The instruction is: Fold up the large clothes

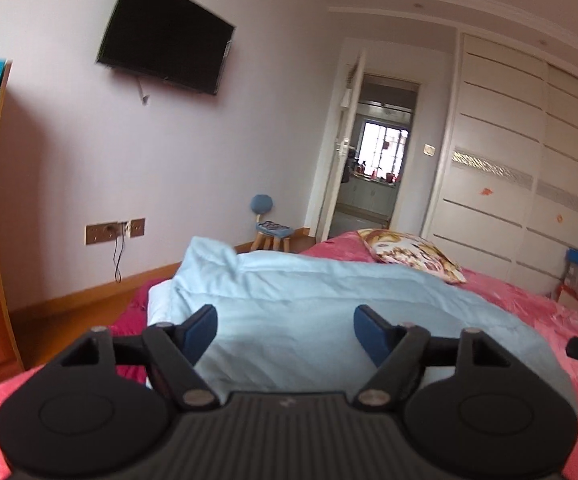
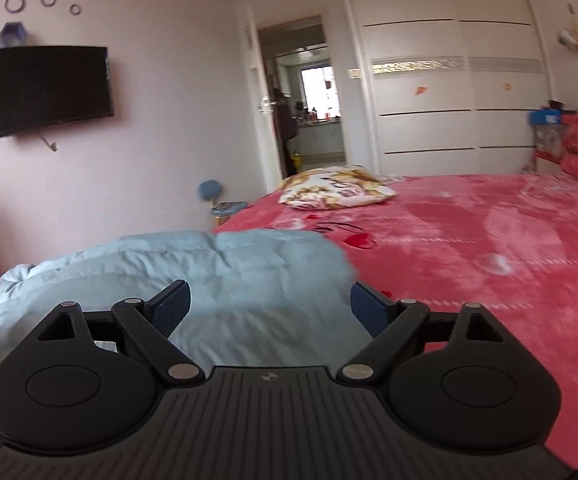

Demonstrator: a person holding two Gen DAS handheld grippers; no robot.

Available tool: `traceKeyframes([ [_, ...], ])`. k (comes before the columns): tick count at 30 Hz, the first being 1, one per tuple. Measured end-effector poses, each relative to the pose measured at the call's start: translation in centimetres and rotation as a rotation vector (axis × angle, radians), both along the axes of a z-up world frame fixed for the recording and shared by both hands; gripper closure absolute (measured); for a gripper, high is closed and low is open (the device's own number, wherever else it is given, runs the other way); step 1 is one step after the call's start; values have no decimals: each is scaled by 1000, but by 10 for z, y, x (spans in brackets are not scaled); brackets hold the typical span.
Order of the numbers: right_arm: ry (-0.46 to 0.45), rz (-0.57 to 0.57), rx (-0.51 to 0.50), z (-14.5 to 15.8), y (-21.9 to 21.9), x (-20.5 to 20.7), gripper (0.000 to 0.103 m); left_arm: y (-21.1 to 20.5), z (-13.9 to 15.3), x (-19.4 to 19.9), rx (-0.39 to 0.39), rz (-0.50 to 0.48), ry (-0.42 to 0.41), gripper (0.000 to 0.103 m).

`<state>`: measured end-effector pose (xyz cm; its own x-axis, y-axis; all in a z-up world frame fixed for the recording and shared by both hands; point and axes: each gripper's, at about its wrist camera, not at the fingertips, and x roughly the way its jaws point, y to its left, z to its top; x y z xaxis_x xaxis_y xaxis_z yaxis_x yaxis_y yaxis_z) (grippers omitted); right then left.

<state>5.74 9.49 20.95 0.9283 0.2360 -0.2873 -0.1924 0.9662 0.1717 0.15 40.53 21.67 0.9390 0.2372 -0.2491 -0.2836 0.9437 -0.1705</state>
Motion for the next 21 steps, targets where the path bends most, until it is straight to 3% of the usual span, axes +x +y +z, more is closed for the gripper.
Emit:
traceKeyframes([
  [3,46,-29,-46,-8,-12,-32,0,-26,2,-15,53,-34,22,22],
  [7,97,-44,-50,-24,-24,-70,0,-55,-1,-41,60,-101,56,19],
  [14,113,-63,-11,-16,-52,-143,0,-99,-10,-102,101,-114,122,7],
  [21,140,-71,17,-11,-63,-176,0,-130,-5,-149,168,-125,178,1],
])
